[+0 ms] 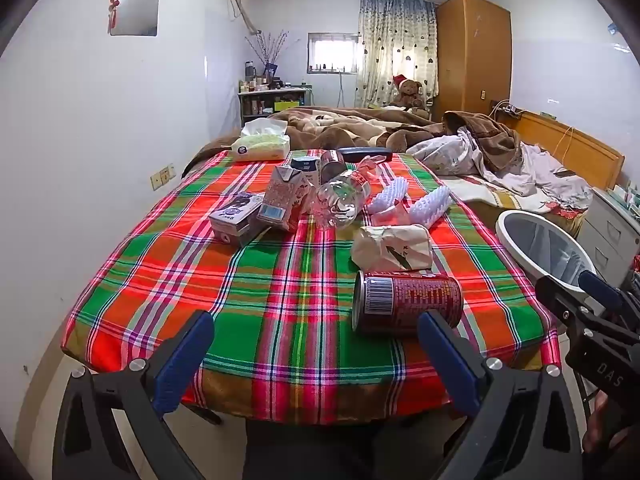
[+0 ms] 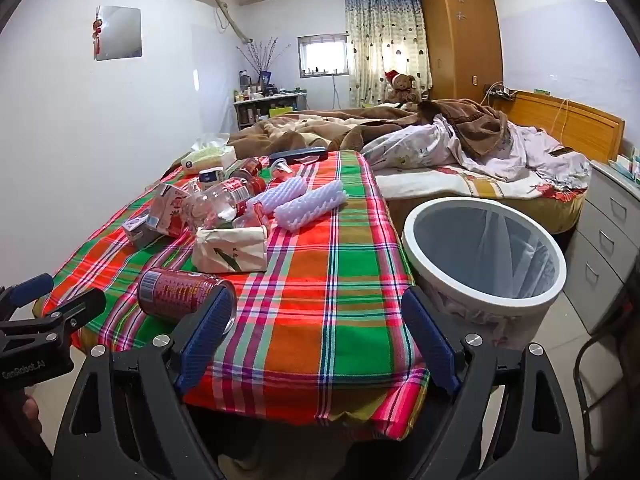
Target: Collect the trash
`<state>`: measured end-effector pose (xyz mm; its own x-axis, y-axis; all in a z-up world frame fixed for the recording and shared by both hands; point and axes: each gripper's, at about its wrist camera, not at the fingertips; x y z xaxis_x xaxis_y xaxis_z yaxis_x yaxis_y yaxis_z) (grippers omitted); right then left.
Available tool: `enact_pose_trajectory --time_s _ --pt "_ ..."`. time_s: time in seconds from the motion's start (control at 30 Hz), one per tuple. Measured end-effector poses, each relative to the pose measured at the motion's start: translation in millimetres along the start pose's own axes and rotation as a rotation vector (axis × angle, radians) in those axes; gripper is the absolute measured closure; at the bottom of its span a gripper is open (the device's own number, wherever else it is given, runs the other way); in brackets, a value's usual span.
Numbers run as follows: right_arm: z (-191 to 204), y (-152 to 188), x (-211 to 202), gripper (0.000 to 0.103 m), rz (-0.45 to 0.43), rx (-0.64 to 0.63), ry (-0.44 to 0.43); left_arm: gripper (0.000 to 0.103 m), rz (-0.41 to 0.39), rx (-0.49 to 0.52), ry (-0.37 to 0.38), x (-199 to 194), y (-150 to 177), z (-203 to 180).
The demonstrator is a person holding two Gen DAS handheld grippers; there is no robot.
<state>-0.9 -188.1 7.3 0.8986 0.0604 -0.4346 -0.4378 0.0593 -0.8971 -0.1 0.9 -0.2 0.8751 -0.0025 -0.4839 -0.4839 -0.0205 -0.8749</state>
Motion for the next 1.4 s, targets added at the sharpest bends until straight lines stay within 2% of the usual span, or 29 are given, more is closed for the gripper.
enact_pose_trajectory --time_s 0.5,0.6,1.4 --pt "3.6 -2.3 1.0 0.015 -0.005 -0.012 0.006 0.000 -0.013 0.000 0.016 -12.9 -7.1 4.7" --pt "3.4 -1.7 -1.4 0.015 -0.011 -0.014 0.006 0.000 -0.015 0.016 0.006 -6.8 -2.8 -3.8" --pt "2.3 -3.1 -4.5 0.015 -0.019 -0.015 0.012 0.000 -0.014 0.014 0.008 -6.3 -1.9 -2.3"
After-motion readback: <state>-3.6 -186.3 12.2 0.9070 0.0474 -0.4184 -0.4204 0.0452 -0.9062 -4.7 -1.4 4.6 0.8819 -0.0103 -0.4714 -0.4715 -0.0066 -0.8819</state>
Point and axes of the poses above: each gripper's, at about its wrist camera, not at the fingertips, and x roughly the way its jaws point, z to its left, y to its underside, and after that the axes turned 7 degrees about -z, right-handed
